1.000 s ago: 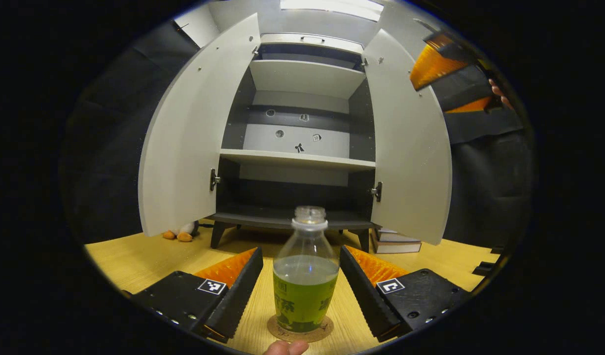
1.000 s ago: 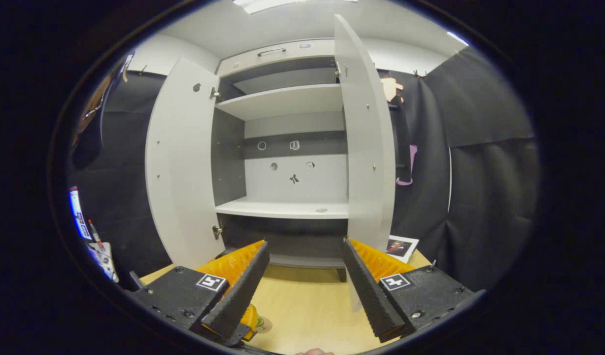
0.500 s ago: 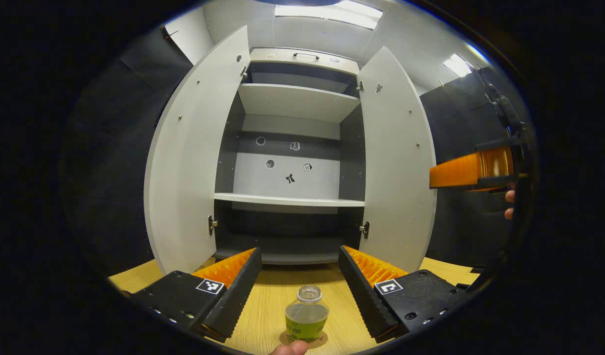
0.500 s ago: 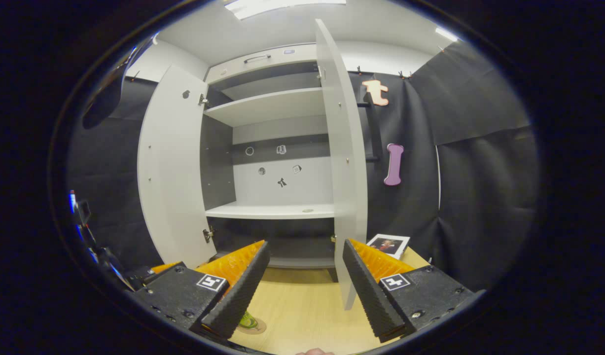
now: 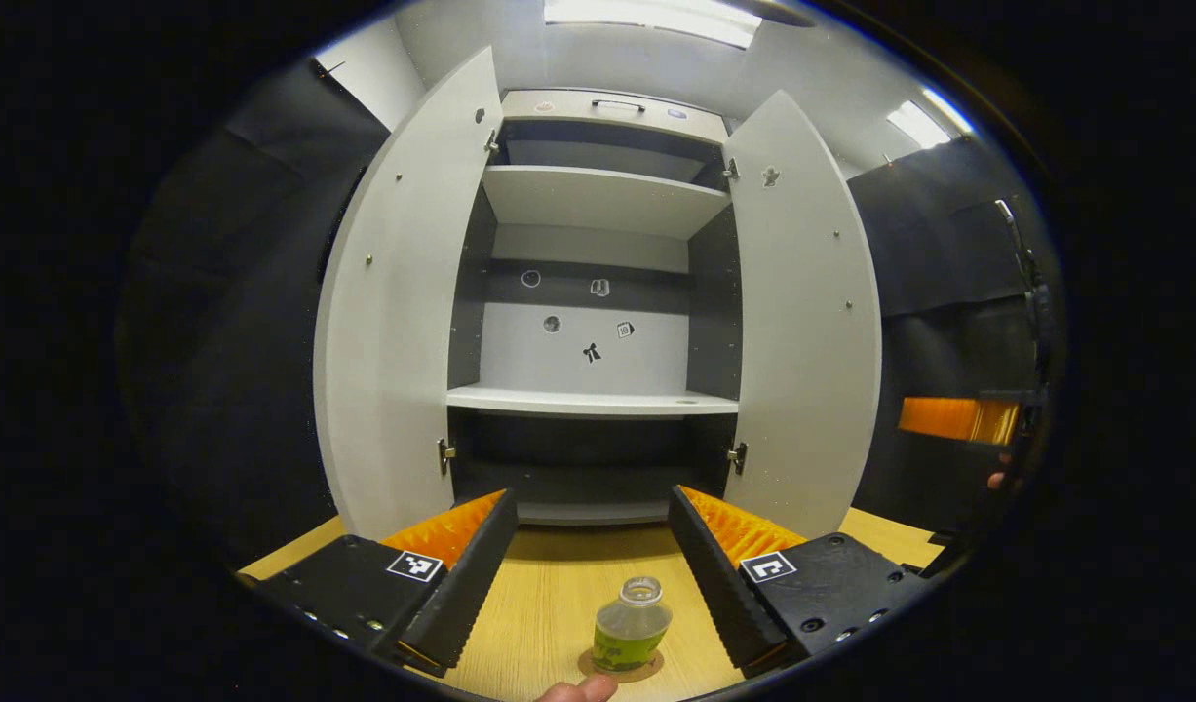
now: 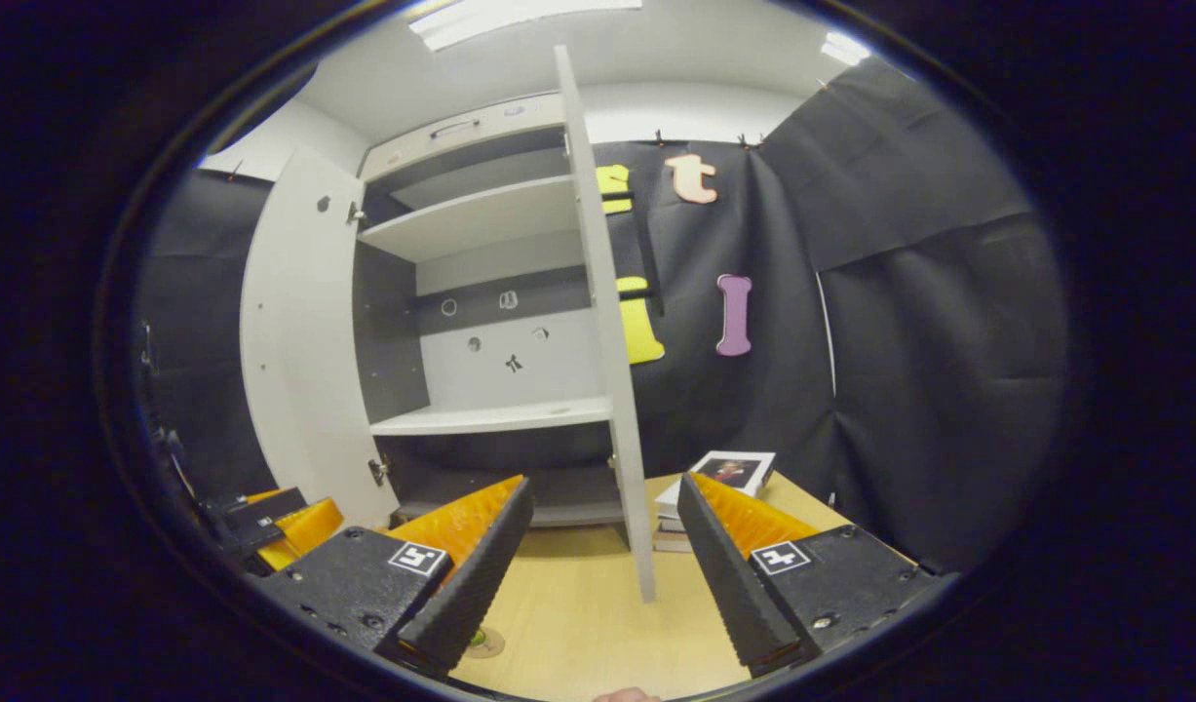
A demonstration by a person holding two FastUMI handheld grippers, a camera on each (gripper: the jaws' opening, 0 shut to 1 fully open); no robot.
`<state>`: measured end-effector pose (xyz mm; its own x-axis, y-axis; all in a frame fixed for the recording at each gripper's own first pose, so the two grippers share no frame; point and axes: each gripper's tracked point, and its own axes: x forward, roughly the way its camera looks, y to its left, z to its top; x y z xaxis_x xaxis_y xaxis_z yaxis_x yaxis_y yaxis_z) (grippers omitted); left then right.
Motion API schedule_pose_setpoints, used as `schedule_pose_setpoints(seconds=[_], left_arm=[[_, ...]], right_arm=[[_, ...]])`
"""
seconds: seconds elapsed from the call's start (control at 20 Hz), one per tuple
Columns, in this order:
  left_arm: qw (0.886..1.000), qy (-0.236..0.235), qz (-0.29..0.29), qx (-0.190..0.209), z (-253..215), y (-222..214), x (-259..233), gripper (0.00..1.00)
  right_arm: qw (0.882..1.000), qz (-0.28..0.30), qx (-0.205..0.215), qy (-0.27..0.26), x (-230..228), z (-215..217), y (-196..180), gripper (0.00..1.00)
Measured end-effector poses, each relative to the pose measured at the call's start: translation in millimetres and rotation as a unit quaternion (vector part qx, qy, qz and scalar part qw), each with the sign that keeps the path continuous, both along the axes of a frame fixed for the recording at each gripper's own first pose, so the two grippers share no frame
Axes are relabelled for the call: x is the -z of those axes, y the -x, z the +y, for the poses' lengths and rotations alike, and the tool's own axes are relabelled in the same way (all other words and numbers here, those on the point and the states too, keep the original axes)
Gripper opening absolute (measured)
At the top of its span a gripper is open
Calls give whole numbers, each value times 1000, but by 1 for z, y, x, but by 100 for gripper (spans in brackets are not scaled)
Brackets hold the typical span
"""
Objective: Grasp the bottle in the cabinet with the left hand and place it on the coaster, then close the right door with the right hand and the left door with the left hand.
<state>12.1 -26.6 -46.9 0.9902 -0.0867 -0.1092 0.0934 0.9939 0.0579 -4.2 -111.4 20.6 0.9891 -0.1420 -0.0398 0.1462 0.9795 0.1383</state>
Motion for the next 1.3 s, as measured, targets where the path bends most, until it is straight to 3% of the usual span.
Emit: schedule_pose_setpoints(seconds=[0.2, 0.4, 0.55, 0.6, 0.65, 1.0, 1.15, 1.3], left_arm=[[1000, 3, 0, -13, 5, 7, 2, 95], [1000, 0, 8, -27, 12, 15, 4, 95], [999, -5, 16, -32, 16, 18, 9, 95], [999, -4, 19, -35, 17, 20, 10, 95], [999, -3, 19, -37, 18, 21, 10, 95], [999, -1, 14, -46, 29, 22, 7, 95], [999, -4, 11, -40, 32, 22, 3, 95], [999, -10, -5, -38, 38, 22, -7, 95]], right_arm=[[997, -19, 76, 29, -60, -86, -26, 98], [994, -46, 86, 43, -111, -115, -62, 98], [996, -45, 62, 44, -125, -112, -84, 98], [996, -45, 57, 46, -127, -109, -89, 93], [997, -41, 50, 49, -126, -105, -92, 98], [992, -38, 75, 94, -131, -93, -90, 96], [991, -38, 55, 115, -131, -64, -91, 96], [994, -33, 18, 99, -126, -33, -99, 95]])
